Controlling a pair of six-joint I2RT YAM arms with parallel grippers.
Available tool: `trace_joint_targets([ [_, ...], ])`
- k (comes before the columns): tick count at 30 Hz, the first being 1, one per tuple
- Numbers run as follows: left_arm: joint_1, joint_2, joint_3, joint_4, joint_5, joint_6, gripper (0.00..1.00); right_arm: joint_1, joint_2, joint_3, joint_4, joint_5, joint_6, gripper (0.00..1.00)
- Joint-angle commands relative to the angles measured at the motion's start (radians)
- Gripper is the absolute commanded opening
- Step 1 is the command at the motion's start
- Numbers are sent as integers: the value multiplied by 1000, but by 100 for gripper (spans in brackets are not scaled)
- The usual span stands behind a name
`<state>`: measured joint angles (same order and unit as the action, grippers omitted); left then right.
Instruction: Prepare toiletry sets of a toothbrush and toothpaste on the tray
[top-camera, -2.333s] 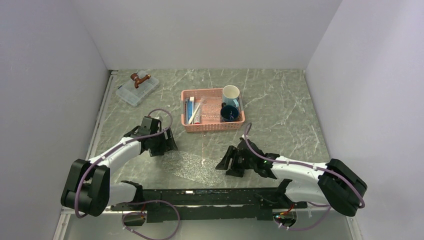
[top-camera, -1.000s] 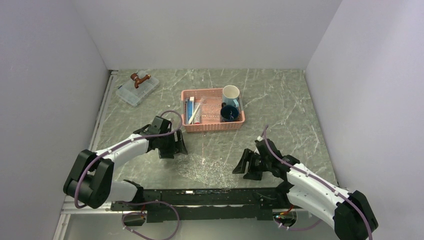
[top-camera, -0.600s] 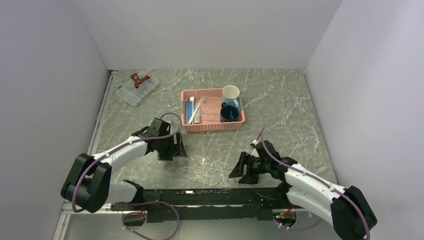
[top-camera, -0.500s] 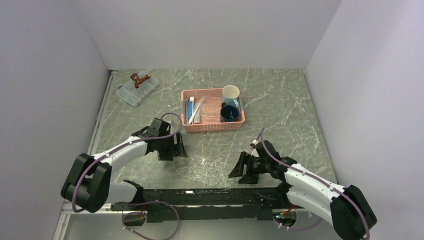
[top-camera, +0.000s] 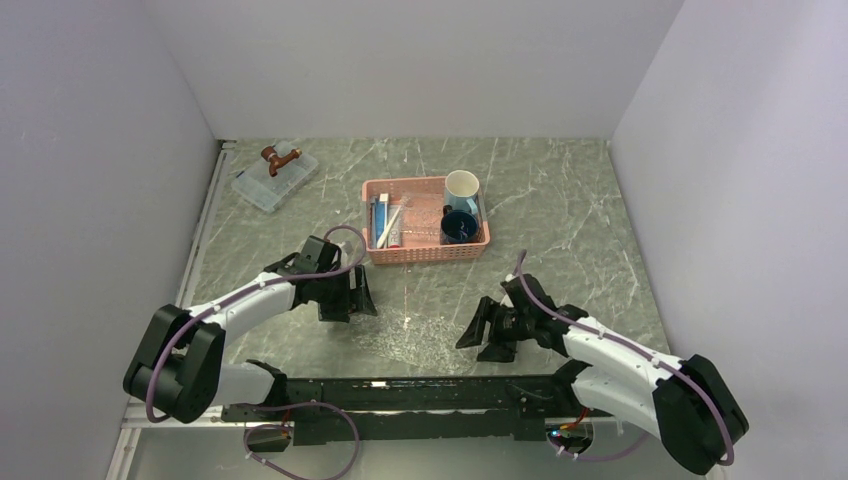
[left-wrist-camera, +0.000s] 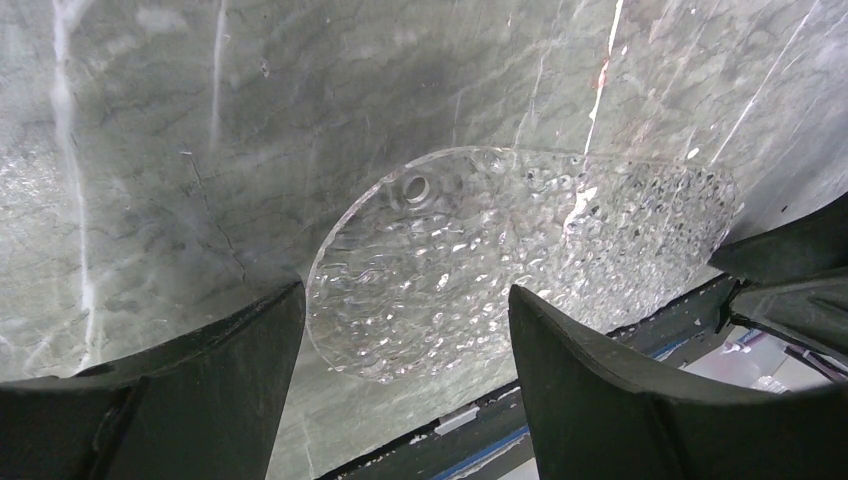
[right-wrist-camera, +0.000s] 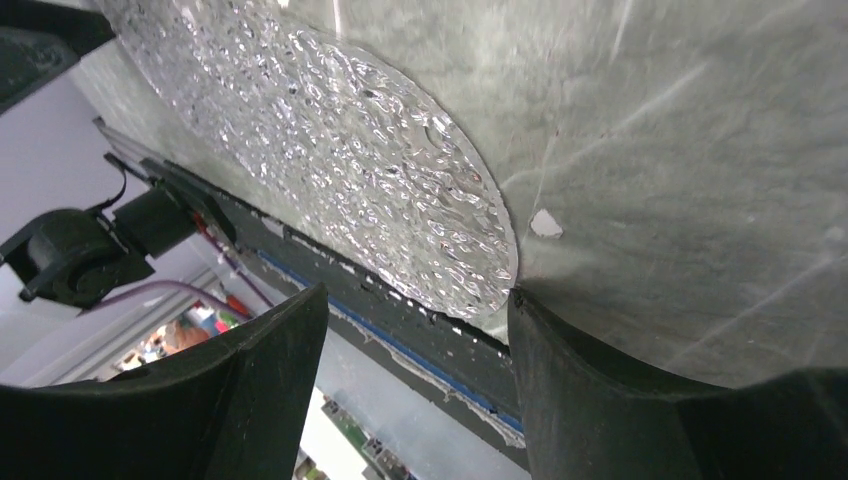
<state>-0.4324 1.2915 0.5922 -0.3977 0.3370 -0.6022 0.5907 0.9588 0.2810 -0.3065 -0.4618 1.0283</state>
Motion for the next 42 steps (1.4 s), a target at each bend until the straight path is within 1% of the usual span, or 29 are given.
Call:
trace_joint_targets([
  [1,-5,17,-8,38,67,7,80,-10,32,60,10,138,-21,69],
  [7,-5,21,-4,49,78,-3,80,-29,116,117,40,134,-58,69],
  [13,-6,42,10,61,87,-10,80,-71,182,176,32,158,-124,69],
  [19,-7,54,25,62,93,-13,79,-131,211,217,11,168,-188,69],
  [25,-13,77,49,62,93,-14,79,-152,244,236,4,173,-221,69],
  [29,-23,87,60,60,94,-15,79,-155,238,248,-19,195,-236,69],
  [32,-24,68,76,21,52,-5,79,-157,214,274,-70,228,-256,69],
  [36,-24,22,126,-71,-54,14,81,-158,172,336,-153,312,-292,69],
  [39,-23,-14,171,-139,-125,24,82,-158,162,418,-230,391,-329,69],
  [42,-24,-52,220,-203,-183,39,85,-157,154,503,-271,458,-360,69],
])
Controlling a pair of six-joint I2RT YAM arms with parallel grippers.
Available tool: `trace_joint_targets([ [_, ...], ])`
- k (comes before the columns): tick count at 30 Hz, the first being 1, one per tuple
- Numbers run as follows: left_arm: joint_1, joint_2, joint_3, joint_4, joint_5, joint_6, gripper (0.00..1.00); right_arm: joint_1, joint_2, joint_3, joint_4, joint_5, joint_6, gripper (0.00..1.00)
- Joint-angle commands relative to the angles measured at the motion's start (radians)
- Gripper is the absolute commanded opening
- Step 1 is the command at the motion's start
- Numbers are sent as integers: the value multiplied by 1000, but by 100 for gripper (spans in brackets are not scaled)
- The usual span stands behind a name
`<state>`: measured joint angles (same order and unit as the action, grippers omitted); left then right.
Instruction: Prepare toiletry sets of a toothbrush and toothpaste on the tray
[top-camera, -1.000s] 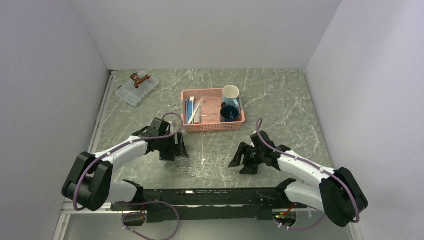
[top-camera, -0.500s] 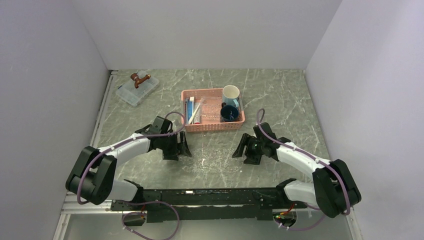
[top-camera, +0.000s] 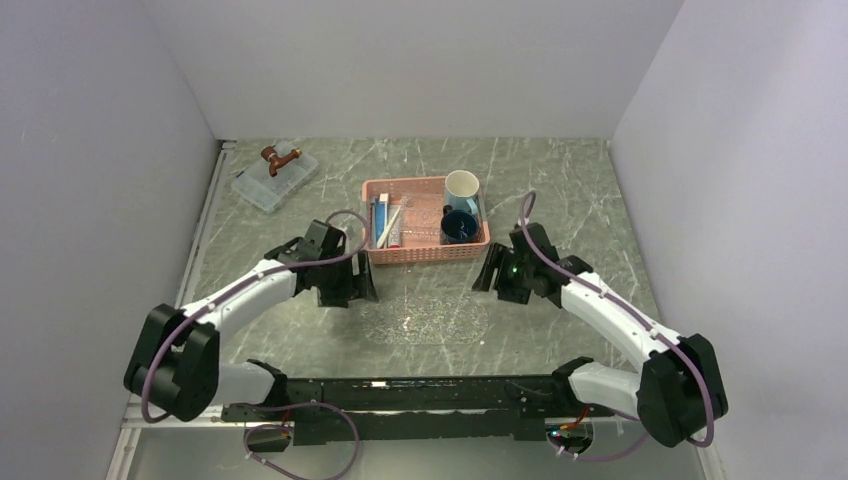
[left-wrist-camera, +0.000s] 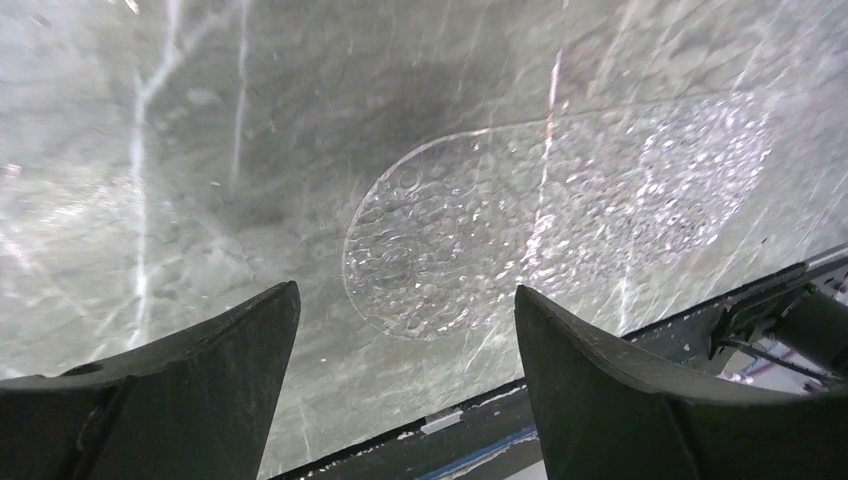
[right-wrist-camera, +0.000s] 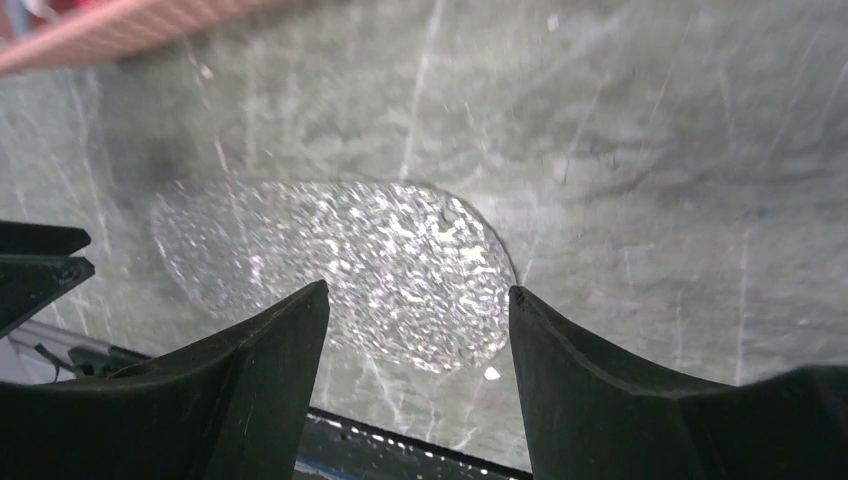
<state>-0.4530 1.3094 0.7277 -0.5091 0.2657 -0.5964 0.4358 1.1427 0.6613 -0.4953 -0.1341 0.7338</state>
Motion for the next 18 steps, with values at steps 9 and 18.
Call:
trace_joint_targets([
  [9,-3,-235,233,-255,-239,113,95,-1,70,421,-141,208,-200,68],
  [18,-2,-392,325,-326,-299,203,99,1,256,651,-144,281,-284,63],
])
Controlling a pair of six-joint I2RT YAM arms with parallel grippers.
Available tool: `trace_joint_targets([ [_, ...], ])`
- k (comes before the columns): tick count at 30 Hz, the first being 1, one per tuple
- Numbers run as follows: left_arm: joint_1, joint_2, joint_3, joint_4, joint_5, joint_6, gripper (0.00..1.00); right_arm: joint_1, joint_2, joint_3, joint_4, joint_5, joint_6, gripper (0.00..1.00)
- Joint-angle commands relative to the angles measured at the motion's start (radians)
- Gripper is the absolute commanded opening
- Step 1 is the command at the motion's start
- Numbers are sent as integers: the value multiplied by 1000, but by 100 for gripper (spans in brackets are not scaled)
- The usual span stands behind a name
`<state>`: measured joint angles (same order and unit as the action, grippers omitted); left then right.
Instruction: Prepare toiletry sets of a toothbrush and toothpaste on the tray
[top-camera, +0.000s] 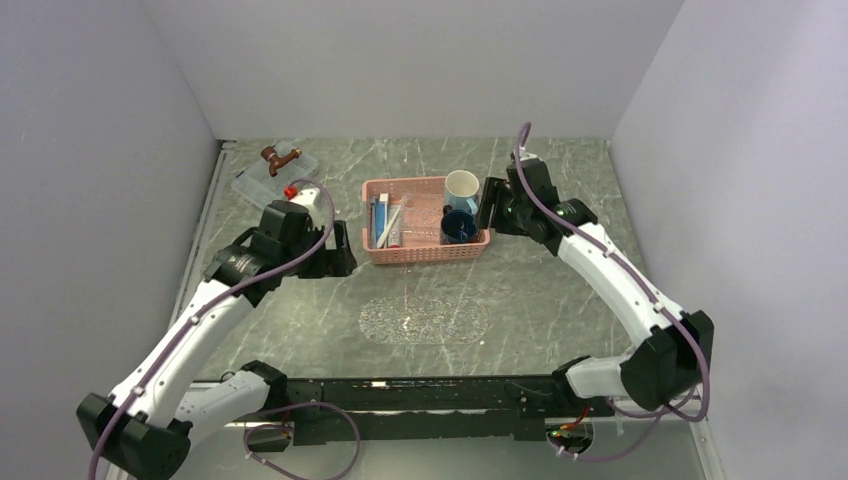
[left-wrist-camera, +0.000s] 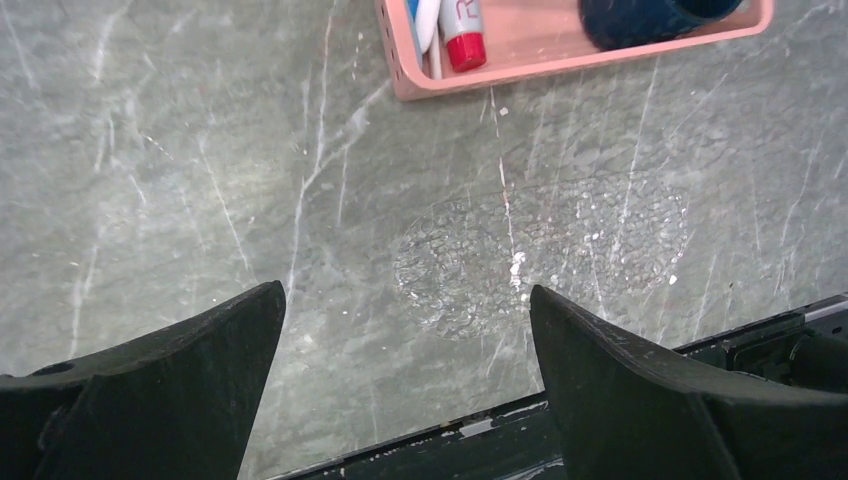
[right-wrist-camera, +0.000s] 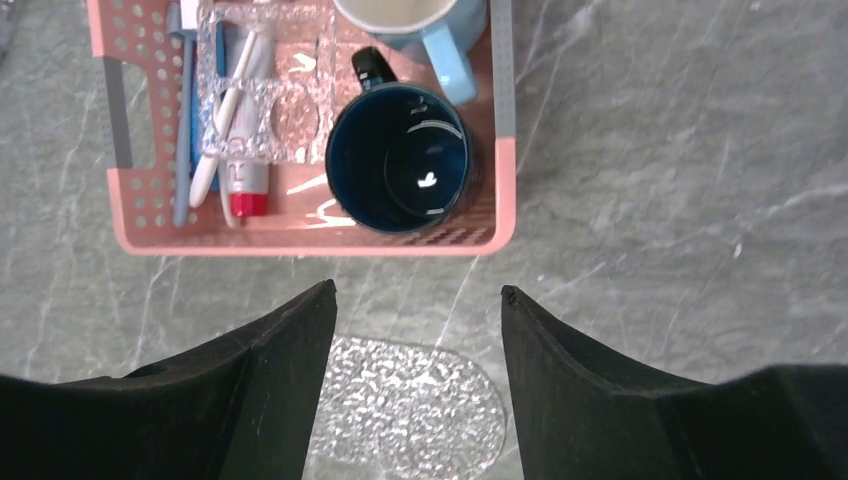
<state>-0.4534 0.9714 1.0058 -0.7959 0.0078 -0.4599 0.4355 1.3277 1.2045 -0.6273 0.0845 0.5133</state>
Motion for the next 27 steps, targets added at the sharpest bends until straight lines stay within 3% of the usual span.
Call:
trace_joint_targets([
  [1,-2,-67,48,-38,-42,74,100,1,97,136,-21,78,-70,62],
  [13,-2,-225,-63,11,-142,162,99,1,430,489,-19,14,-232,54],
  [23,-2,-435,-204,109,-195,178,99,9,751,858,-159,14,-293,50],
  [27,-1,-448,-213,113,-172,180,99,22,835,960,-222,53,-305,49],
])
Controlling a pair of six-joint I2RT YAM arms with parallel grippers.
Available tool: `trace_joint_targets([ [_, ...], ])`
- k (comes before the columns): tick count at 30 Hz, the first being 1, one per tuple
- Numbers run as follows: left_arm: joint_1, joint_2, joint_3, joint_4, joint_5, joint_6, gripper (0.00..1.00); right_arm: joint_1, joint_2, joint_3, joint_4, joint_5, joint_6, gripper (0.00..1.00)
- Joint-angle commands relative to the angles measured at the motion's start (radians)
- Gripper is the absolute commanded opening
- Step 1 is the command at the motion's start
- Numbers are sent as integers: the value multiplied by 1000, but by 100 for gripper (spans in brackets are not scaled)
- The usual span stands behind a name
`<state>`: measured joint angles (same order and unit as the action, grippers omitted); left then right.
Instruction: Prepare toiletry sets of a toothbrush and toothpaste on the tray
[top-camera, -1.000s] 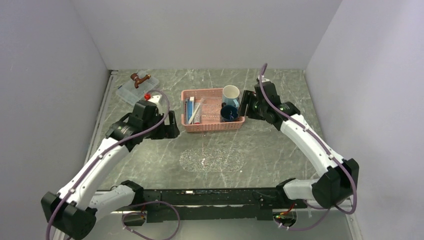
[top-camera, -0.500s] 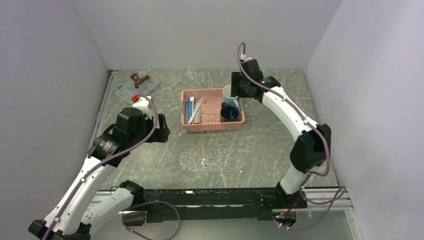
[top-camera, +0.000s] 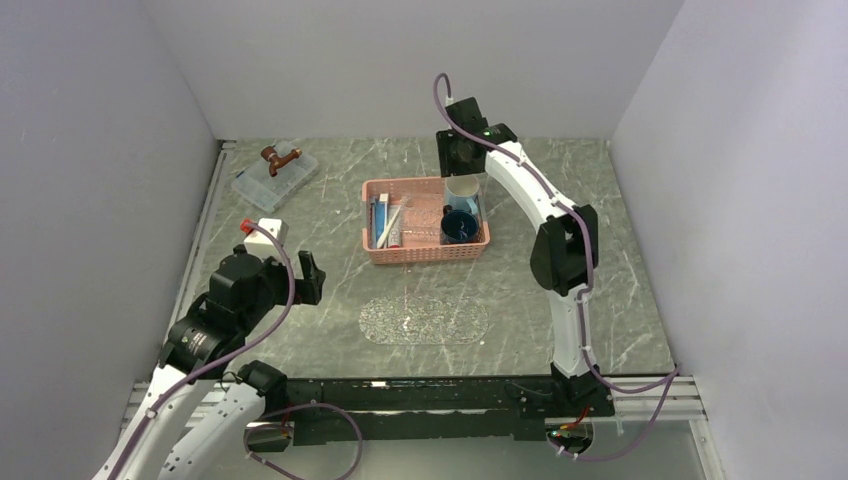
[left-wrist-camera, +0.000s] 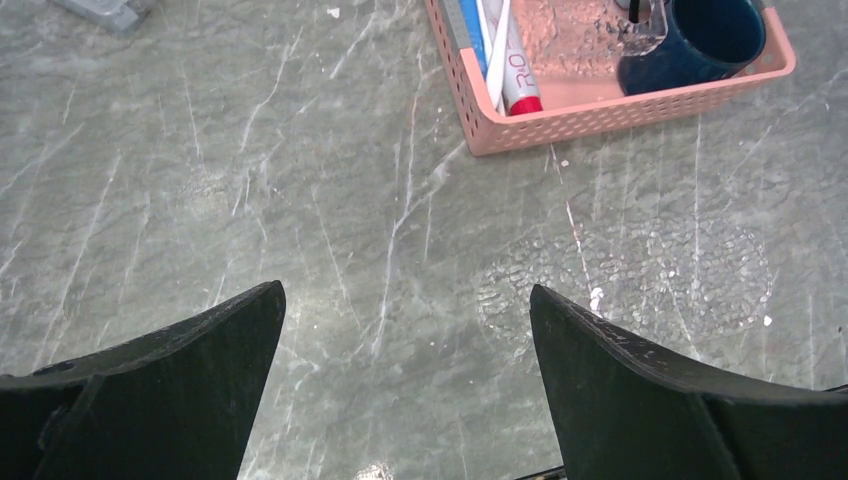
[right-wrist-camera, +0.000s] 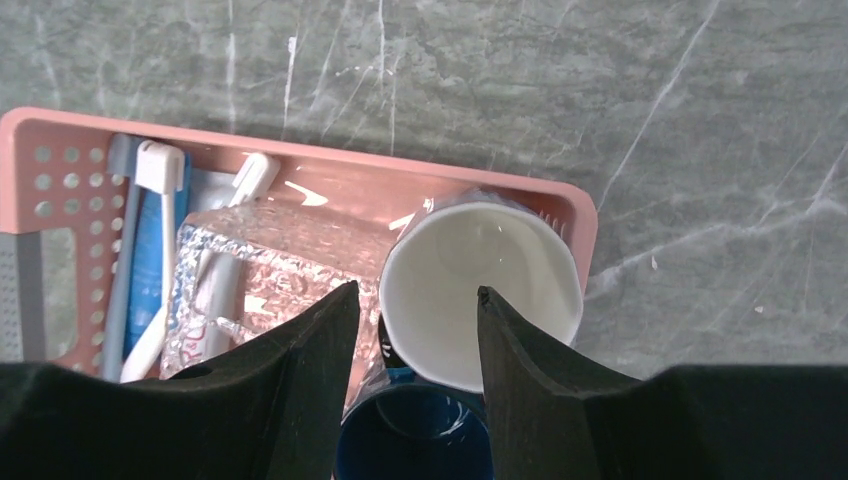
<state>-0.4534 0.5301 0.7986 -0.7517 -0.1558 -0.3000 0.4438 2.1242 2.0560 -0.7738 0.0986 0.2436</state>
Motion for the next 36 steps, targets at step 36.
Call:
trace_joint_targets([
  [36,-2,7,6,37,-22,22,99,75,235,263,-165,183,-39,24],
])
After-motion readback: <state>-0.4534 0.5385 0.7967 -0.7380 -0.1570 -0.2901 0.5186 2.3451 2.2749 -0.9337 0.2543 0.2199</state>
